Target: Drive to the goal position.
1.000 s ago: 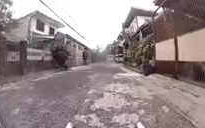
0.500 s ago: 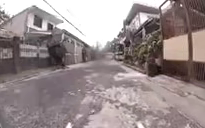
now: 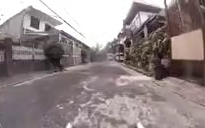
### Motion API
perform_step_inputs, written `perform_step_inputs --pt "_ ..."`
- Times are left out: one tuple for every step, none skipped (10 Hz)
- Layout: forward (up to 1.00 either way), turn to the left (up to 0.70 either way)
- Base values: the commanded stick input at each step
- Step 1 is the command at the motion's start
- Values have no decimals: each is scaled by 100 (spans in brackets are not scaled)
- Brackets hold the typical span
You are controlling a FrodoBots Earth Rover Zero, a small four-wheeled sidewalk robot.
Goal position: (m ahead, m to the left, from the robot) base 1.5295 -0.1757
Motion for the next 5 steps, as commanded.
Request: perform_step_inputs --pt "90 0" --pt "89 0" --pt "88 0" --pt "85 0" --pt "87 0"
